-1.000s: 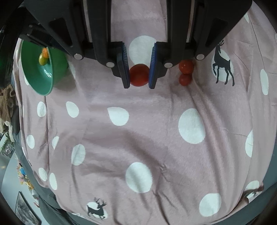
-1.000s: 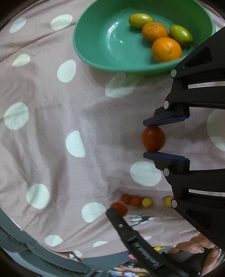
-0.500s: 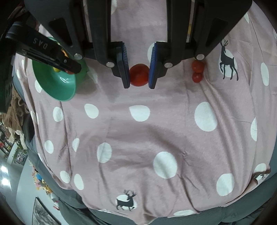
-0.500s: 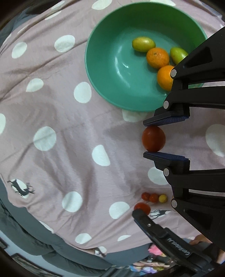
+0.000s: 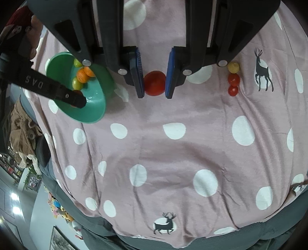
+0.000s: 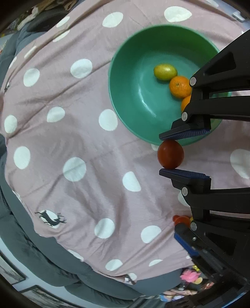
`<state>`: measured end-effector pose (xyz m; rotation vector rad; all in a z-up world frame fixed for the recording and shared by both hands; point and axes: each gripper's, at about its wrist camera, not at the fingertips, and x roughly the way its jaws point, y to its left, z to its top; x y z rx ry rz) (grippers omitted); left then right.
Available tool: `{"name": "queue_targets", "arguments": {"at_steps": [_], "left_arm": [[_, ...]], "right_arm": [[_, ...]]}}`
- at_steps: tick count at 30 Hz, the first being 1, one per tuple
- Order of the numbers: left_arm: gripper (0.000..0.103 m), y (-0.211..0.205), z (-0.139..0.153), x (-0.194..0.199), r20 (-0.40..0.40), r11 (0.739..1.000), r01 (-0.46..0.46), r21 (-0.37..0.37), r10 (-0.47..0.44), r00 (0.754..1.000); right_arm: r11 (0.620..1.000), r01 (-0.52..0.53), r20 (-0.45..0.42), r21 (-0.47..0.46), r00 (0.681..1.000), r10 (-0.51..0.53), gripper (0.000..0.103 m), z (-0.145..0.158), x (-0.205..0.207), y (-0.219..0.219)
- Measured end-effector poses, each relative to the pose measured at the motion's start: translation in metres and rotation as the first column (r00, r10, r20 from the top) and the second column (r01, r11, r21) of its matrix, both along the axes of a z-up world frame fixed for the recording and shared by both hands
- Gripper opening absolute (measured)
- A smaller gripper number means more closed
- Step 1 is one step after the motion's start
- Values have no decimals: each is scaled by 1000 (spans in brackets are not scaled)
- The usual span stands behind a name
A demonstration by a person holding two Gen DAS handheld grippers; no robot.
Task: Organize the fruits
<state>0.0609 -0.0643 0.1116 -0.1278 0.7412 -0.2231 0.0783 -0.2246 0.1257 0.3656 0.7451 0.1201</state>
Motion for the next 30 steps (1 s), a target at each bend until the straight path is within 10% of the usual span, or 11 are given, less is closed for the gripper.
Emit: {"name": "queue_targets", "arguments": {"at_steps": [30], "left_arm": [[22, -80, -7, -12, -26, 987, 162, -19, -162, 986]], "right_arm": [[974, 228, 10, 22, 974, -228, 32, 4, -26, -74]]}}
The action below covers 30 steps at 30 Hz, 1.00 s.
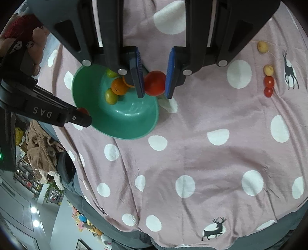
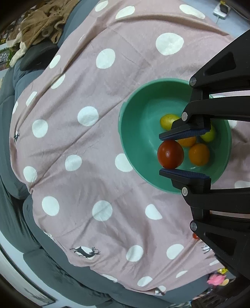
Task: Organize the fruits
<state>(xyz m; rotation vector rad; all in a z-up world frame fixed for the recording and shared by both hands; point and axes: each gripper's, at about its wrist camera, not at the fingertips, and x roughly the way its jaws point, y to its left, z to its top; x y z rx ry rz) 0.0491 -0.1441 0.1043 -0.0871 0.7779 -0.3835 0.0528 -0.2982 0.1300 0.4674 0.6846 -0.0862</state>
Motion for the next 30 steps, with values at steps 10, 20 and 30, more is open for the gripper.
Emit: {"name": "queue_targets", "arguments": {"at_steps": [10, 20, 30], "left_arm": [[22, -20, -9, 4, -30, 999, 44, -8, -45, 999], [22, -36, -21, 9, -57, 998, 65, 3, -65, 996], [22, -42, -25, 12, -74, 996, 87, -4, -87, 993]], "right_arm": [[1000, 31, -13, 7, 999, -31, 32, -4, -4, -15], [999, 36, -71, 21, 997, -34, 32, -19, 2, -29], [1000, 6, -123, -3, 992, -7, 32, -29, 14, -22]]}}
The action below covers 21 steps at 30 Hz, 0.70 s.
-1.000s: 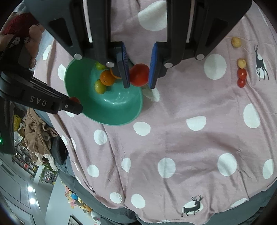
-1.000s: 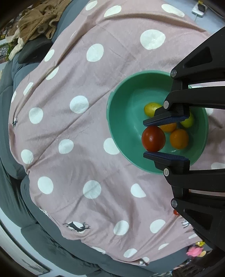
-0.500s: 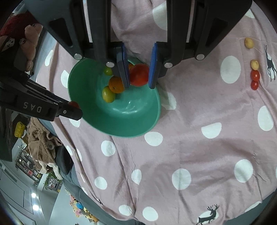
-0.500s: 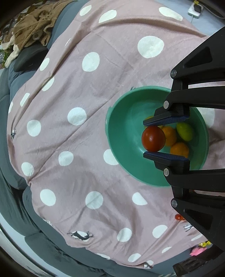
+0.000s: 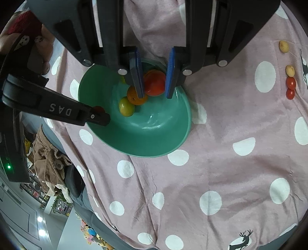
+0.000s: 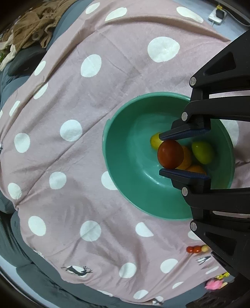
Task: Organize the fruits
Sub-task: 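Open the left tool to drop the tomato while the right tool releases its tomato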
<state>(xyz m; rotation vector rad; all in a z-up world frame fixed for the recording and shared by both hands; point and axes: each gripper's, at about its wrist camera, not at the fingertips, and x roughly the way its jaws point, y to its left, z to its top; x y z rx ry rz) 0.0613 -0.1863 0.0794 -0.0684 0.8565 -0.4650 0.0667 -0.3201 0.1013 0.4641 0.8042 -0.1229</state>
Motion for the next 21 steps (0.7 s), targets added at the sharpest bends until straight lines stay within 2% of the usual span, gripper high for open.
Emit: {"name": "queue_targets", "arguments": {"at_steps": [12, 13, 15, 16, 17, 21], "left_arm": [[22, -13, 0, 0, -13, 998, 39, -43, -40, 999], [25, -13, 1, 0, -15, 998, 42, -47, -42, 999], [38, -12, 4, -1, -9, 997, 37, -62, -38, 999], [46, -10, 6, -2, -2, 997, 33, -72, -34, 999], [49, -9, 8, -3, 3, 997, 31, -76, -31, 1000], [51, 4, 16, -7, 17, 999, 4, -53, -4, 1000]], "right_arm": [[1000, 19, -10, 5, 1000, -19, 32, -1, 0, -5], [1000, 19, -10, 6, 1000, -19, 33, 0, 1, -5], [1000, 19, -2, 12, 1000, -19, 39, 0, 0, -6], [1000, 19, 2, 13, 1000, -19, 46, 1, 0, -6], [1000, 19, 10, 13, 1000, -19, 49, 2, -1, -6], [1000, 16, 41, 11, 999, -16, 49, 8, -5, -4]]}}
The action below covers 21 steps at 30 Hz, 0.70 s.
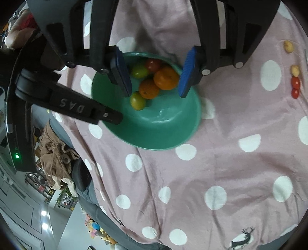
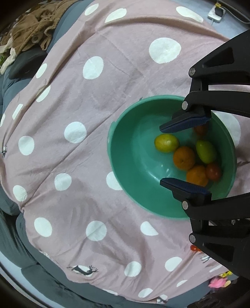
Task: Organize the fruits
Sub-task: 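Open the left tool to drop the tomato while the right tool releases its tomato, then move the left tool to the tomato row while the right tool grasps a red tomato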
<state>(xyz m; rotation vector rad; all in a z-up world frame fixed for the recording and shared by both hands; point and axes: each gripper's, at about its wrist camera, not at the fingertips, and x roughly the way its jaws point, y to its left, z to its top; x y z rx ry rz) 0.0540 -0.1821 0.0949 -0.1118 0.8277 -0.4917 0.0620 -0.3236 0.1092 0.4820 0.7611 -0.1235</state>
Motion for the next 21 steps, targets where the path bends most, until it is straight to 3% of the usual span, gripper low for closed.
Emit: {"name": "queue_targets", "arguments": {"at_steps": [6, 9, 12, 16, 21], "left_arm": [[56, 55, 9, -7, 53, 978, -152, 141, 146, 988], [57, 101, 10, -7, 68, 939, -302, 165, 294, 953], [58, 148, 5, -3, 58, 886, -432, 166, 429, 901], [57, 197, -3, 0, 41, 845, -510, 162, 510, 859], [56, 244, -14, 2, 1, 800, -587, 124, 591, 807]], "right_arm": [[996, -85, 58, 27, 995, 83, 49, 11, 2, 21], [984, -173, 82, 34, 982, 169, 49, 14, 10, 48], [967, -253, 91, 26, 964, 249, 49, 14, 17, 74], [927, -374, 90, 13, 924, 372, 49, 9, 29, 121], [840, -543, 61, 15, 839, 541, 49, -8, 46, 196]]}}
